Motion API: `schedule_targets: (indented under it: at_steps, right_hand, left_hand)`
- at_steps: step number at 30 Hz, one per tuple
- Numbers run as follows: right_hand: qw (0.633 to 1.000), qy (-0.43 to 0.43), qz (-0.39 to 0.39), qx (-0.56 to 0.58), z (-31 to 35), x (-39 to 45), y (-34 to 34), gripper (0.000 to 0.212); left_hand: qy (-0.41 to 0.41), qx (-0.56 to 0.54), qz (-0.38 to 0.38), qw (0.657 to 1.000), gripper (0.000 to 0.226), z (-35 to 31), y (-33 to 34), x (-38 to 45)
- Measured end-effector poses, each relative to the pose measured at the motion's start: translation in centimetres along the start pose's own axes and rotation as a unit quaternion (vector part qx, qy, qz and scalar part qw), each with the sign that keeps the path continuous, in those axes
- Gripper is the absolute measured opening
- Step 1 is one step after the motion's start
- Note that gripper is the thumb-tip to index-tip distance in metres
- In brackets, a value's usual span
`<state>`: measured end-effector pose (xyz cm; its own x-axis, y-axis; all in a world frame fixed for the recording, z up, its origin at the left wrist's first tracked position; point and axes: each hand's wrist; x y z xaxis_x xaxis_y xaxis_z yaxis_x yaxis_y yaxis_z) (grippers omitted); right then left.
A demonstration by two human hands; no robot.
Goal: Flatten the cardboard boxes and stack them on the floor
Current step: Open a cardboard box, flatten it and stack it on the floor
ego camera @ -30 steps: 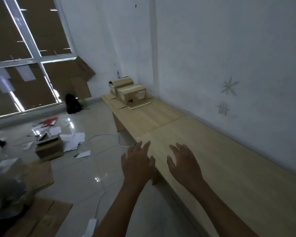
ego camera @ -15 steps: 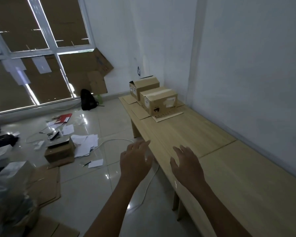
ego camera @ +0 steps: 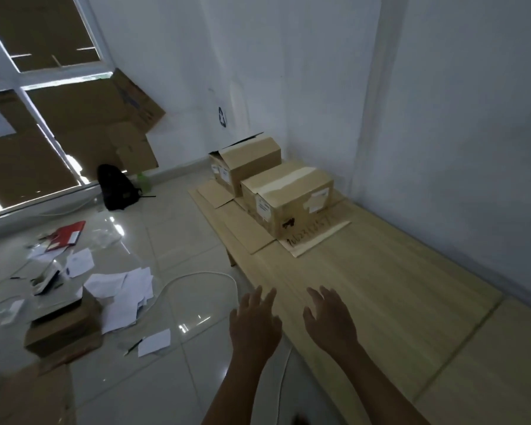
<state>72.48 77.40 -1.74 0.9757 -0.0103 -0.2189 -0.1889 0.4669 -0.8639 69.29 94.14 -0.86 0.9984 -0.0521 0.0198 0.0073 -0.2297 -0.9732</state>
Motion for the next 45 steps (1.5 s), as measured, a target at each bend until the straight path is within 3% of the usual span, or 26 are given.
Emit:
schedule_targets:
  at_steps: [7,13,21,24,26,27,30,33,37,45]
  right_hand:
    - [1.000,0.004,0.020,0.012,7.3,16.4,0.0,0.058]
    - [0.999,0.017,-0.036,0.020,11.7,27.5,-2.6,0.055]
    - [0.991,0.090,-0.076,0.068,16.0,40.5,-4.5,0.062]
    - [0.989,0.114,-0.052,0.078,16.9,42.7,-2.4,0.075]
    - [0.986,0.128,-0.070,0.081,17.0,43.3,-0.4,0.102]
    - [0.987,0.128,-0.077,0.068,17.0,43.2,0.4,0.109]
    - [0.985,0.129,-0.118,0.004,16.5,42.1,1.8,0.092]
    - [0.983,0.116,-0.136,-0.038,15.7,40.7,2.1,0.095]
    - [0.979,0.115,-0.152,-0.070,13.8,38.0,2.1,0.093]
    - [0.969,0.151,-0.123,-0.150,8.7,31.5,0.2,0.092]
  left_hand:
    - [0.025,0.032,0.052,0.998,0.065,4.6,-2.5,15.4]
    - [0.061,0.022,0.058,0.996,0.063,8.6,-3.8,28.6]
    - [0.205,-0.009,0.065,0.977,0.060,12.5,-4.1,48.2]
    - [0.253,-0.012,0.073,0.965,0.060,15.4,-2.2,53.6]
    - [0.283,0.012,0.077,0.956,0.061,17.3,-0.5,56.3]
    - [0.295,0.020,0.070,0.953,0.061,18.1,0.5,57.1]
    - [0.315,-0.008,0.037,0.948,0.060,19.5,2.1,57.2]
    - [0.321,-0.027,-0.011,0.947,0.059,18.8,2.9,55.9]
    - [0.307,-0.026,0.029,0.951,0.071,16.2,3.4,53.2]
    - [0.402,-0.046,0.116,0.907,0.104,12.3,3.7,48.8]
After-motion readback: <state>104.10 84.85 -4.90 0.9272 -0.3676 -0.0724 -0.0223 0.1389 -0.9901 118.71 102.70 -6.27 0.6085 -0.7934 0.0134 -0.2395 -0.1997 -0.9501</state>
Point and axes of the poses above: each hand's wrist, its own x-axis towards the middle knuckle, its own y-axis out of the palm, z = x × y, and after that the axes turned 8 degrees about y, right-handed
